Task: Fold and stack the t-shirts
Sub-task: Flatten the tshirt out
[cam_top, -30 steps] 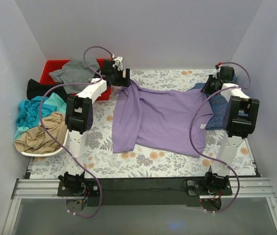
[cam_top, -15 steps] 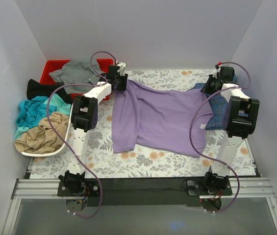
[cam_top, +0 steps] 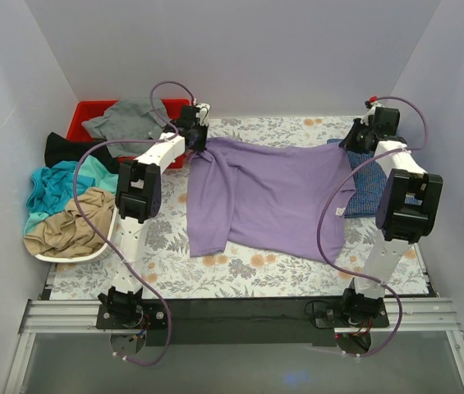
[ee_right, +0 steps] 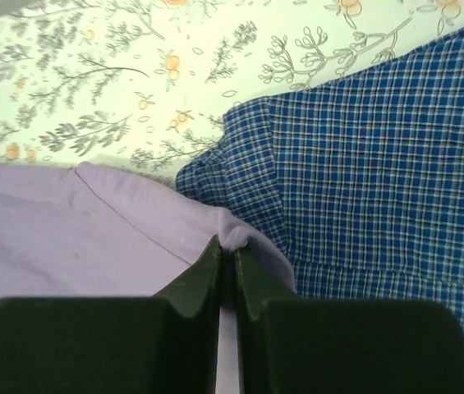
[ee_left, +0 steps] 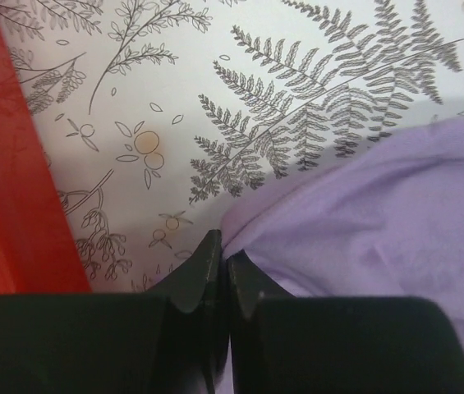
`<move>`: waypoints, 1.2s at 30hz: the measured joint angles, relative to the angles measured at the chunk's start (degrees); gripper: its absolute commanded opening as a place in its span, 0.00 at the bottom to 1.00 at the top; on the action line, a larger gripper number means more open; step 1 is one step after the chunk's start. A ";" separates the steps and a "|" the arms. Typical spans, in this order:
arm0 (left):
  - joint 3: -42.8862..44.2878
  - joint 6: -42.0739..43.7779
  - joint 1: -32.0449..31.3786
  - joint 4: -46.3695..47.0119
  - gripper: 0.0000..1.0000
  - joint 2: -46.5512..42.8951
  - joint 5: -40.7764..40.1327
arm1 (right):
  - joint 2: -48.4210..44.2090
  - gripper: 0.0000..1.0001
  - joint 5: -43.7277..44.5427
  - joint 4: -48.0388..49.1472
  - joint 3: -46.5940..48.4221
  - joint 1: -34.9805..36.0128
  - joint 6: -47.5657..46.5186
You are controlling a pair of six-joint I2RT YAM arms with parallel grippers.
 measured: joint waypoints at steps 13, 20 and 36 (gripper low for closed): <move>1.09 -0.33 -0.92 -10.08 0.00 -16.90 -0.70 | -20.57 0.01 2.36 0.13 -6.23 0.09 -2.99; -4.81 -2.89 -4.72 -18.75 0.00 -29.49 -0.04 | -35.17 0.01 2.64 -4.50 -11.85 1.99 -4.04; -13.03 -13.03 -10.60 -29.99 0.08 -77.09 27.54 | -64.41 0.01 -0.39 -33.57 12.79 4.37 -6.32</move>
